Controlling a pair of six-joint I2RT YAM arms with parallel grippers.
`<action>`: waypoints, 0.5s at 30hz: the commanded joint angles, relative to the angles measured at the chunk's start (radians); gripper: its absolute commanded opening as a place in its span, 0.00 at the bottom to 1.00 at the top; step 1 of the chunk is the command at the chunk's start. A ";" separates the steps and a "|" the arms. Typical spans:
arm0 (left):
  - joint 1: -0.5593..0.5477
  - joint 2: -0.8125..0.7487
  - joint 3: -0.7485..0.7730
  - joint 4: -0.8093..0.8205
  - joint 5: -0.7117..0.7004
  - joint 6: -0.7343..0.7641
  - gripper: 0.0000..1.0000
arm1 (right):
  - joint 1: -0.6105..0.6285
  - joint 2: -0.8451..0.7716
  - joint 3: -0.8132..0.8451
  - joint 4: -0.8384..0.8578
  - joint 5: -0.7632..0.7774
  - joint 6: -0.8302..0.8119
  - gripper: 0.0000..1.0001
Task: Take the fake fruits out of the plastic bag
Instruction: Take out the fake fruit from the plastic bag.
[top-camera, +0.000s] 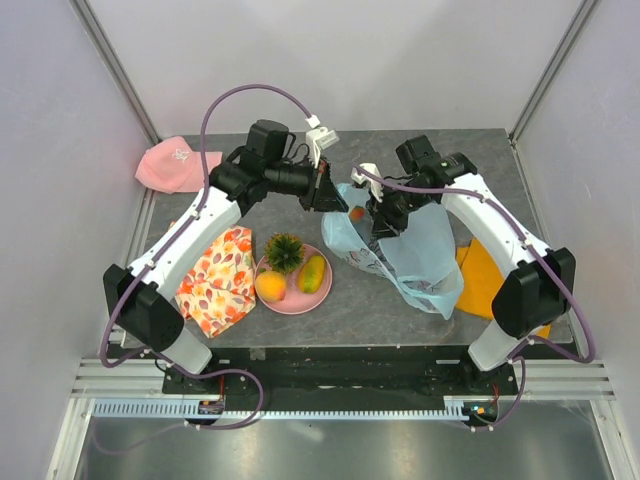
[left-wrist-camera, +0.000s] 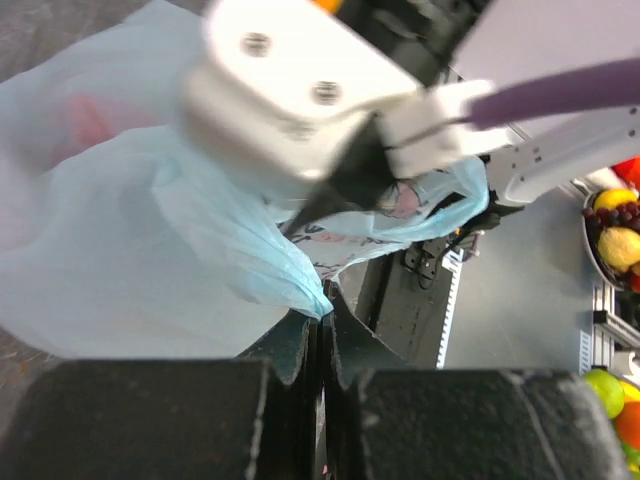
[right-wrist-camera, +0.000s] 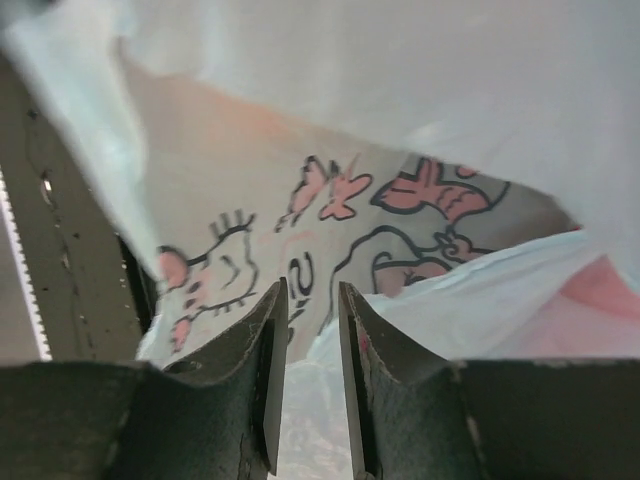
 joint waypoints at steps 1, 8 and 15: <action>0.028 0.004 -0.005 0.060 0.023 -0.057 0.01 | 0.039 -0.061 -0.025 -0.021 -0.087 0.033 0.34; 0.031 -0.005 -0.025 0.094 0.057 -0.117 0.02 | 0.102 -0.074 -0.180 0.388 0.123 0.345 0.39; 0.044 -0.031 -0.075 0.134 0.129 -0.183 0.02 | 0.088 0.069 -0.115 0.471 0.370 0.562 0.47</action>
